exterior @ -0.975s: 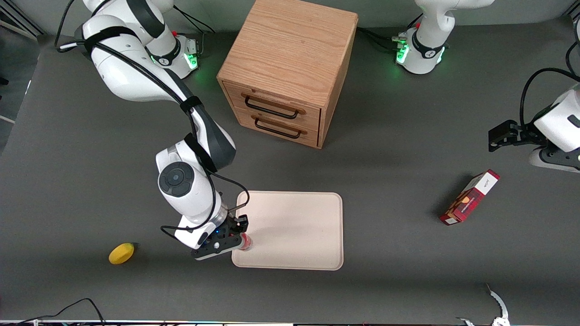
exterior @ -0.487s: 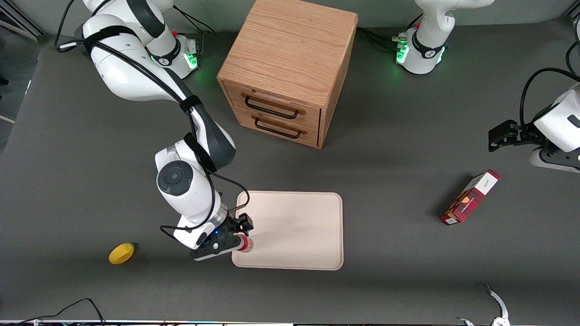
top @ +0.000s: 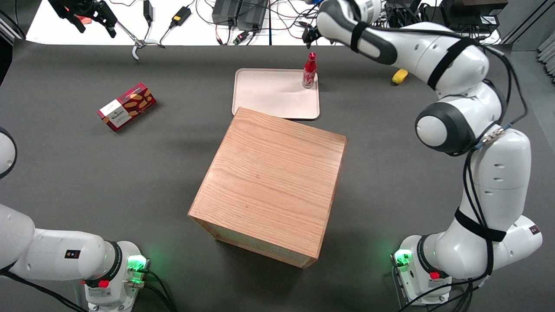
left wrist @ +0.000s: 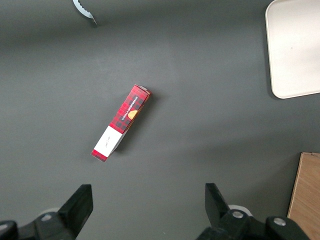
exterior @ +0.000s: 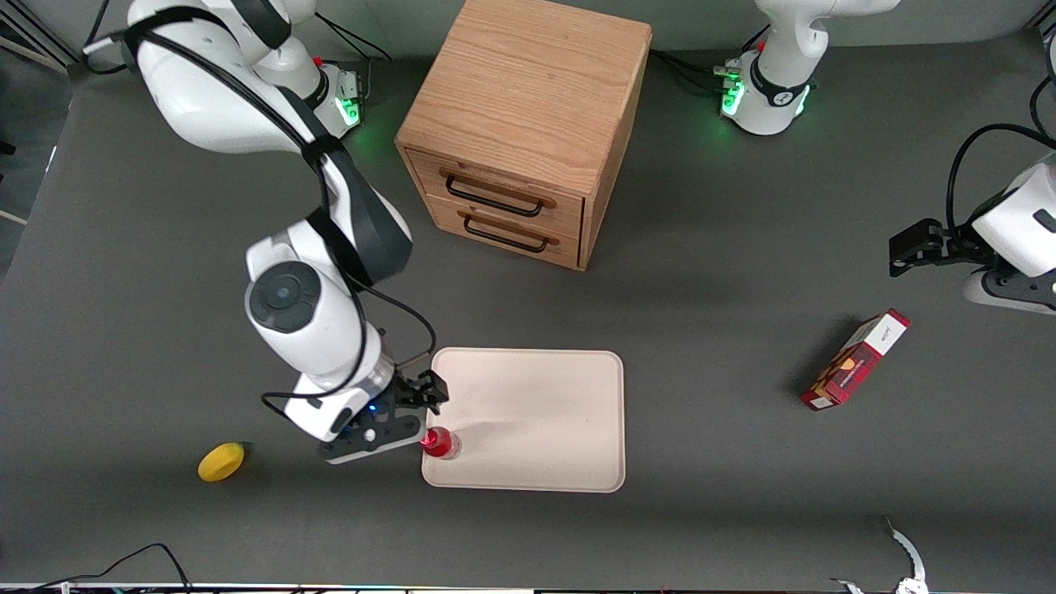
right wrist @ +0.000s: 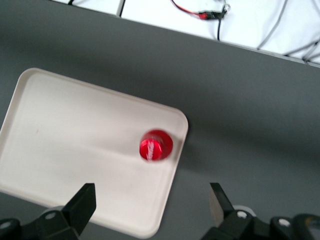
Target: Place coke bottle on tray
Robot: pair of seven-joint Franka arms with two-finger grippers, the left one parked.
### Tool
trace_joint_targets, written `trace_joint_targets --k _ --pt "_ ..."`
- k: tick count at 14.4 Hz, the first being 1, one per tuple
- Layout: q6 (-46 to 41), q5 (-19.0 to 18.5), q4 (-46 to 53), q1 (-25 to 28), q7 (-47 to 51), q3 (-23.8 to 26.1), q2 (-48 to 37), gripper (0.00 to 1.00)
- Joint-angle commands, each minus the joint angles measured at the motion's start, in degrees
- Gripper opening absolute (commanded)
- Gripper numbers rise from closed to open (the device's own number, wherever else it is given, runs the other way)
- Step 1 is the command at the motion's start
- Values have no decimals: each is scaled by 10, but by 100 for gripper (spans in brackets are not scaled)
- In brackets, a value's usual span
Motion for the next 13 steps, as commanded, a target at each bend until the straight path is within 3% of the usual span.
trace_joint_targets --k 1,8,13 --pt "-44 31 -31 -22 9 7 -55 100" --pt "-138 35 -111 -117 5 7 -176 100" --pt "-215 45 -116 -189 -36 8 -250 100"
